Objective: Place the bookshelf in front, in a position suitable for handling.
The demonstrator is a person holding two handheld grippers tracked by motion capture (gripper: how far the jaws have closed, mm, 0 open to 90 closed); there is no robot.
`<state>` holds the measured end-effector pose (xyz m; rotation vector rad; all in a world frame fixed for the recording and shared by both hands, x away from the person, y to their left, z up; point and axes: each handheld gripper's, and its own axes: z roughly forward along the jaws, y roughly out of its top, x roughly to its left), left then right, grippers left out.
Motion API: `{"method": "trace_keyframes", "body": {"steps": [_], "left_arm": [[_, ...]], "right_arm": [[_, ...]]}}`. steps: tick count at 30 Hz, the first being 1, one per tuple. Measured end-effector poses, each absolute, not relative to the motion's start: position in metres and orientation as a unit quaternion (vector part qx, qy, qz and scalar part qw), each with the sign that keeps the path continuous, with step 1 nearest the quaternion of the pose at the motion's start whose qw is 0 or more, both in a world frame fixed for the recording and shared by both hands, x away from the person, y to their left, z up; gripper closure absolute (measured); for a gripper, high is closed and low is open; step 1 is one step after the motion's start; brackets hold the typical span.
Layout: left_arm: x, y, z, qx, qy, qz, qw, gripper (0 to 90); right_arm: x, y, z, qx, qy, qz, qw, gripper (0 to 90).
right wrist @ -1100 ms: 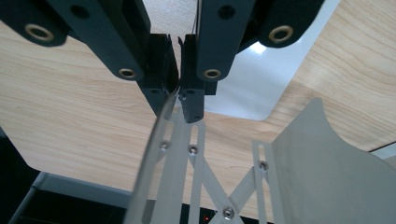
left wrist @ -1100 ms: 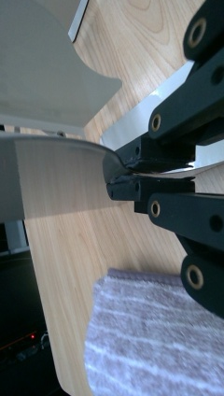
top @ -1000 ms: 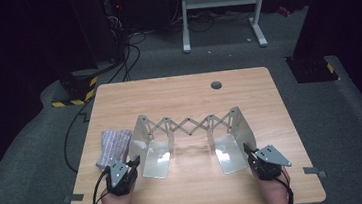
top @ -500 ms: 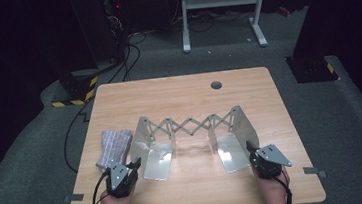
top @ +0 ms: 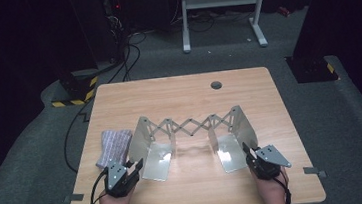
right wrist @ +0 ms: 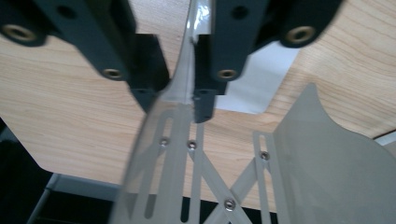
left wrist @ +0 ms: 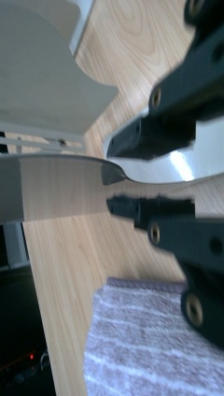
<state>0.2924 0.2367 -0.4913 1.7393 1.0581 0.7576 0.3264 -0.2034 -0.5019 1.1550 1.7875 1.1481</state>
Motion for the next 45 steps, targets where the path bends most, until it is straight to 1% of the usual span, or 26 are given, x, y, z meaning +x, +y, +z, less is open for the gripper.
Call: {"method": "trace_keyframes", "body": {"steps": [1, 2, 3, 5, 6, 7, 11, 14, 17, 19, 23, 24, 25, 26, 27, 29, 31, 33, 34, 35, 38, 39, 40, 43, 45], "left_arm": [[0.292, 0.237, -0.488, 0.711, 0.427, 0.300, 0.471, 58.3], [0.292, 0.237, -0.486, 0.713, 0.425, 0.295, 0.473, 49.0], [0.292, 0.238, -0.483, 0.714, 0.423, 0.289, 0.477, 49.0], [0.290, 0.240, -0.476, 0.715, 0.419, 0.277, 0.486, 40.3], [0.285, 0.243, -0.468, 0.713, 0.411, 0.270, 0.500, 38.1], [0.285, 0.243, -0.468, 0.713, 0.411, 0.270, 0.500, 36.5], [0.272, 0.254, -0.443, 0.700, 0.395, 0.285, 0.522, 35.6], [0.262, 0.270, -0.422, 0.686, 0.389, 0.296, 0.539, 35.4], [0.257, 0.287, -0.410, 0.669, 0.398, 0.323, 0.538, 36.5], [0.259, 0.301, -0.410, 0.658, 0.417, 0.341, 0.526, 37.2], [0.279, 0.330, -0.431, 0.654, 0.468, 0.331, 0.493, 35.2], [0.291, 0.337, -0.445, 0.664, 0.480, 0.329, 0.469, 33.9], [0.291, 0.337, -0.445, 0.664, 0.480, 0.329, 0.469, 33.2], [0.301, 0.340, -0.454, 0.675, 0.489, 0.321, 0.449, 33.2], [0.310, 0.342, -0.460, 0.684, 0.492, 0.310, 0.440, 29.5], [0.323, 0.343, -0.469, 0.693, 0.503, 0.297, 0.422, 28.4], [0.337, 0.341, -0.479, 0.699, 0.515, 0.299, 0.395, 25.2], [0.346, 0.340, -0.487, 0.700, 0.524, 0.309, 0.374, 24.3], [0.350, 0.340, -0.491, 0.704, 0.526, 0.306, 0.366, 22.8], [0.353, 0.340, -0.493, 0.706, 0.528, 0.303, 0.362, 20.1], [0.360, 0.336, -0.504, 0.720, 0.524, 0.307, 0.335, 20.2], [0.363, 0.335, -0.508, 0.726, 0.527, 0.301, 0.322, 20.0], [0.365, 0.334, -0.511, 0.733, 0.528, 0.295, 0.311, 18.1], [0.371, 0.331, -0.520, 0.750, 0.525, 0.291, 0.278, 16.7], [0.374, 0.333, -0.524, 0.747, 0.536, 0.275, 0.282, 15.3]], "right_arm": [[0.326, -0.203, -0.502, 0.445, 0.692, 0.445, 0.353, 66.2], [0.326, -0.202, -0.503, 0.442, 0.695, 0.447, 0.350, 59.8], [0.326, -0.202, -0.503, 0.442, 0.695, 0.447, 0.350, 59.8], [0.326, -0.202, -0.505, 0.441, 0.696, 0.447, 0.350, 53.1], [0.326, -0.202, -0.505, 0.441, 0.696, 0.447, 0.347, 51.7], [0.327, -0.203, -0.505, 0.441, 0.696, 0.448, 0.346, 50.6], [0.327, -0.204, -0.505, 0.444, 0.696, 0.449, 0.343, 48.2], [0.326, -0.205, -0.505, 0.443, 0.696, 0.447, 0.345, 47.6], [0.326, -0.206, -0.506, 0.445, 0.695, 0.447, 0.345, 47.4], [0.327, -0.206, -0.507, 0.445, 0.697, 0.445, 0.344, 47.4], [0.327, -0.204, -0.507, 0.442, 0.700, 0.444, 0.343, 47.2], [0.327, -0.203, -0.508, 0.443, 0.701, 0.442, 0.342, 47.1], [0.327, -0.203, -0.508, 0.443, 0.701, 0.442, 0.342, 47.1], [0.327, -0.203, -0.508, 0.443, 0.701, 0.442, 0.342, 47.1], [0.326, -0.203, -0.508, 0.443, 0.702, 0.440, 0.341, 47.1], [0.325, -0.203, -0.508, 0.443, 0.703, 0.440, 0.341, 47.0], [0.325, -0.203, -0.508, 0.444, 0.701, 0.441, 0.342, 46.8], [0.325, -0.203, -0.508, 0.444, 0.701, 0.441, 0.342, 46.8], [0.325, -0.203, -0.508, 0.444, 0.702, 0.440, 0.341, 46.8], [0.325, -0.203, -0.509, 0.444, 0.703, 0.438, 0.340, 46.8], [0.326, -0.202, -0.510, 0.444, 0.705, 0.437, 0.339, 46.8], [0.326, -0.202, -0.511, 0.444, 0.706, 0.436, 0.339, 46.7], [0.326, -0.201, -0.511, 0.442, 0.707, 0.436, 0.338, 46.6], [0.325, -0.200, -0.511, 0.441, 0.709, 0.435, 0.339, 46.6], [0.326, -0.201, -0.512, 0.442, 0.709, 0.434, 0.337, 46.4]]}}
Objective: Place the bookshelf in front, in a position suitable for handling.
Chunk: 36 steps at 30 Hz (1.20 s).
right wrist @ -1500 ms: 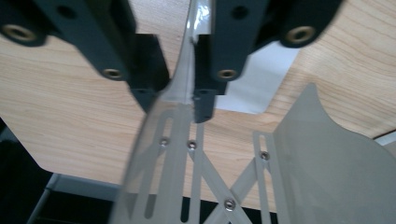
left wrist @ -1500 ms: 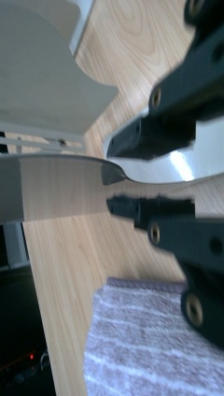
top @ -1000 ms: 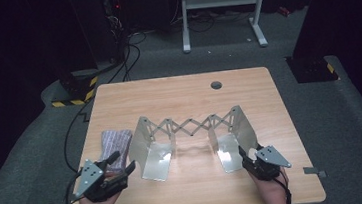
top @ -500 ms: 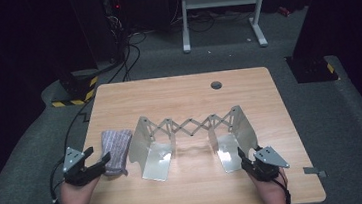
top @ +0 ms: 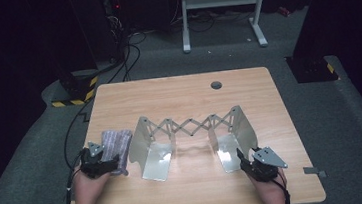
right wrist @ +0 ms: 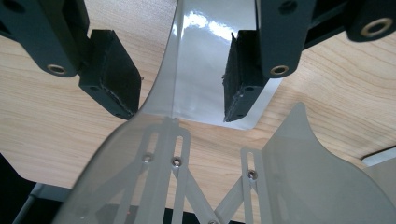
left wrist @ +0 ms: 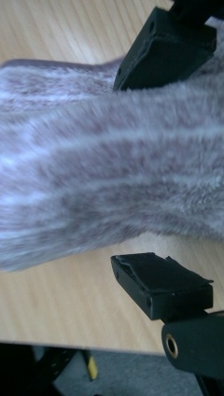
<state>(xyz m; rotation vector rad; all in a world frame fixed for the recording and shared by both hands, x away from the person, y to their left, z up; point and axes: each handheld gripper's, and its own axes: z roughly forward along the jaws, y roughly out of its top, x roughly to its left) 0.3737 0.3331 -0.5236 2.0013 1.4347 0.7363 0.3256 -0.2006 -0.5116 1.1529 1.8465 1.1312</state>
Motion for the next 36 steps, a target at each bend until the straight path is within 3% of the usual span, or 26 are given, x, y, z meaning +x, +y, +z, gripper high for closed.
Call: {"method": "trace_keyframes", "body": {"steps": [5, 7, 8, 10, 14, 19, 21, 26, 36], "left_arm": [[0.379, 0.341, -0.527, 0.732, 0.564, 0.226, 0.307, 15.1], [0.376, 0.342, -0.530, 0.725, 0.562, 0.225, 0.329, 20.5], [0.373, 0.340, -0.530, 0.728, 0.551, 0.224, 0.342, 33.7], [0.372, 0.338, -0.529, 0.730, 0.547, 0.223, 0.343, 42.7], [0.369, 0.336, -0.528, 0.729, 0.548, 0.219, 0.347, 49.0], [0.356, 0.328, -0.530, 0.726, 0.528, 0.267, 0.351, 54.5], [0.352, 0.328, -0.528, 0.717, 0.529, 0.272, 0.363, 61.0], [0.330, 0.333, -0.500, 0.672, 0.489, 0.314, 0.458, 63.2], [0.290, 0.313, -0.447, 0.599, 0.402, 0.416, 0.554, 63.8]], "right_arm": [[0.326, -0.200, -0.512, 0.443, 0.708, 0.434, 0.337, 46.2], [0.326, -0.200, -0.512, 0.443, 0.709, 0.434, 0.336, 46.1], [0.325, -0.200, -0.513, 0.445, 0.709, 0.433, 0.335, 46.1], [0.325, -0.200, -0.513, 0.446, 0.709, 0.433, 0.333, 45.9], [0.324, -0.199, -0.512, 0.444, 0.709, 0.434, 0.335, 45.7], [0.324, -0.201, -0.511, 0.444, 0.706, 0.437, 0.336, 45.6], [0.325, -0.203, -0.512, 0.448, 0.706, 0.436, 0.334, 45.6], [0.325, -0.202, -0.513, 0.447, 0.707, 0.436, 0.333, 45.7], [0.324, -0.198, -0.513, 0.441, 0.710, 0.434, 0.336, 45.7]]}}
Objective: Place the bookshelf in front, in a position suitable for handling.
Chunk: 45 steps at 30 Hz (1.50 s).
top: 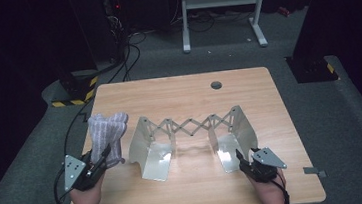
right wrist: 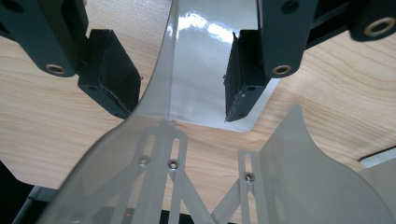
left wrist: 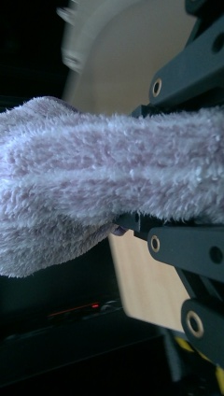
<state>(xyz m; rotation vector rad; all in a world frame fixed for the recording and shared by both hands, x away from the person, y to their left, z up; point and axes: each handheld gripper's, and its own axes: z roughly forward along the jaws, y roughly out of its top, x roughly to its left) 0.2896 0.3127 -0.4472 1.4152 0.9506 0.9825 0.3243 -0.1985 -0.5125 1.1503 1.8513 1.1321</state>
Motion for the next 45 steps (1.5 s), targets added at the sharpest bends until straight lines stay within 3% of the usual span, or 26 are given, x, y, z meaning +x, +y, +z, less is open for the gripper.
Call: {"method": "trace_keyframes", "body": {"steps": [8, 27, 35, 40, 45], "left_arm": [[0.284, 0.308, -0.443, 0.595, 0.397, 0.410, 0.567, 63.8], [0.280, 0.307, -0.479, 0.636, 0.428, 0.381, 0.517, 63.5], [0.289, 0.305, -0.492, 0.652, 0.446, 0.372, 0.487, 63.6], [0.300, 0.312, -0.506, 0.653, 0.488, 0.321, 0.483, 63.6], [0.298, 0.298, -0.514, 0.677, 0.487, 0.296, 0.466, 63.6]], "right_arm": [[0.324, -0.201, -0.512, 0.442, 0.708, 0.436, 0.337, 45.7], [0.320, -0.199, -0.503, 0.436, 0.704, 0.445, 0.342, 45.6], [0.319, -0.200, -0.499, 0.429, 0.711, 0.443, 0.336, 52.6], [0.324, -0.197, -0.499, 0.435, 0.712, 0.437, 0.336, 52.3], [0.325, -0.195, -0.504, 0.435, 0.716, 0.432, 0.333, 52.7]]}}
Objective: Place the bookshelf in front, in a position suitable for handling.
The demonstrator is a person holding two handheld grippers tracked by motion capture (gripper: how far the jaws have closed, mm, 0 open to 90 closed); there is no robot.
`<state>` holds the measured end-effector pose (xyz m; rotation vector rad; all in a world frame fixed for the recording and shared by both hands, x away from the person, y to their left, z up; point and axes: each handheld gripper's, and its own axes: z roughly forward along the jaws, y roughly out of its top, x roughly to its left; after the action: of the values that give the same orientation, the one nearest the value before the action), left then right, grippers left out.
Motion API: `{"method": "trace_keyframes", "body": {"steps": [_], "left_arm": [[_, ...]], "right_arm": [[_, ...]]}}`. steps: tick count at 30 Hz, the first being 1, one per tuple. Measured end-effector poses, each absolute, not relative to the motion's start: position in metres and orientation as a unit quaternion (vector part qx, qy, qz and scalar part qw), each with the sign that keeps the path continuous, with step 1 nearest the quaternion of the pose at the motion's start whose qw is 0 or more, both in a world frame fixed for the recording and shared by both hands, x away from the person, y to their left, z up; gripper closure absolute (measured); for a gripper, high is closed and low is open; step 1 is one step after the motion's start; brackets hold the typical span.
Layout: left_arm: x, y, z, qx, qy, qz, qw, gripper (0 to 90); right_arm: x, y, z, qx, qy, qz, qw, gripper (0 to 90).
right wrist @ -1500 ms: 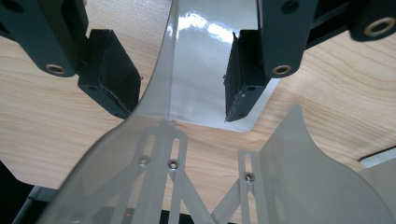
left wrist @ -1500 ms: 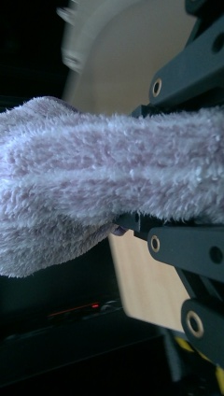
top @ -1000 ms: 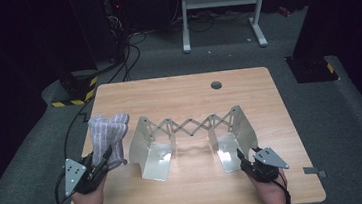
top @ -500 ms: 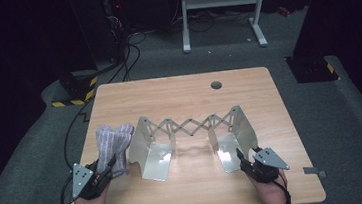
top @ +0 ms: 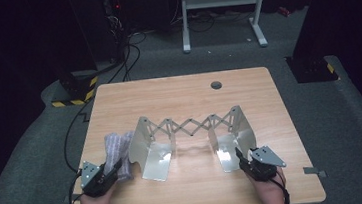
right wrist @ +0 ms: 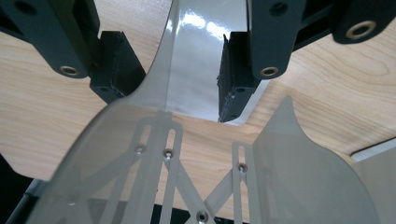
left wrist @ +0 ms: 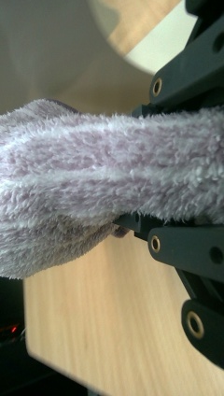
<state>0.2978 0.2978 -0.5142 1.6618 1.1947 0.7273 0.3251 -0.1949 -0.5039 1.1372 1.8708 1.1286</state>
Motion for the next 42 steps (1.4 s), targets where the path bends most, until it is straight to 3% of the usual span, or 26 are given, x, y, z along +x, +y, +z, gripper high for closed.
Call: {"method": "trace_keyframes", "body": {"steps": [8, 12, 16, 31, 35, 42], "left_arm": [[0.300, 0.271, -0.528, 0.728, 0.481, 0.249, 0.420, 64.2], [0.297, 0.266, -0.528, 0.735, 0.473, 0.240, 0.422, 64.4], [0.293, 0.267, -0.522, 0.729, 0.468, 0.233, 0.441, 64.4], [0.266, 0.270, -0.450, 0.676, 0.417, 0.288, 0.536, 64.2], [0.264, 0.266, -0.451, 0.678, 0.416, 0.293, 0.531, 64.3], [0.272, 0.259, -0.482, 0.704, 0.436, 0.254, 0.499, 64.4]], "right_arm": [[0.322, -0.201, -0.509, 0.437, 0.711, 0.447, 0.323, 59.1], [0.323, -0.204, -0.506, 0.444, 0.703, 0.451, 0.325, 77.9], [0.321, -0.202, -0.505, 0.439, 0.704, 0.448, 0.334, 83.7], [0.321, -0.199, -0.507, 0.428, 0.711, 0.444, 0.338, 81.7], [0.321, -0.199, -0.508, 0.428, 0.711, 0.444, 0.338, 81.7], [0.320, -0.199, -0.507, 0.426, 0.713, 0.443, 0.339, 81.7]]}}
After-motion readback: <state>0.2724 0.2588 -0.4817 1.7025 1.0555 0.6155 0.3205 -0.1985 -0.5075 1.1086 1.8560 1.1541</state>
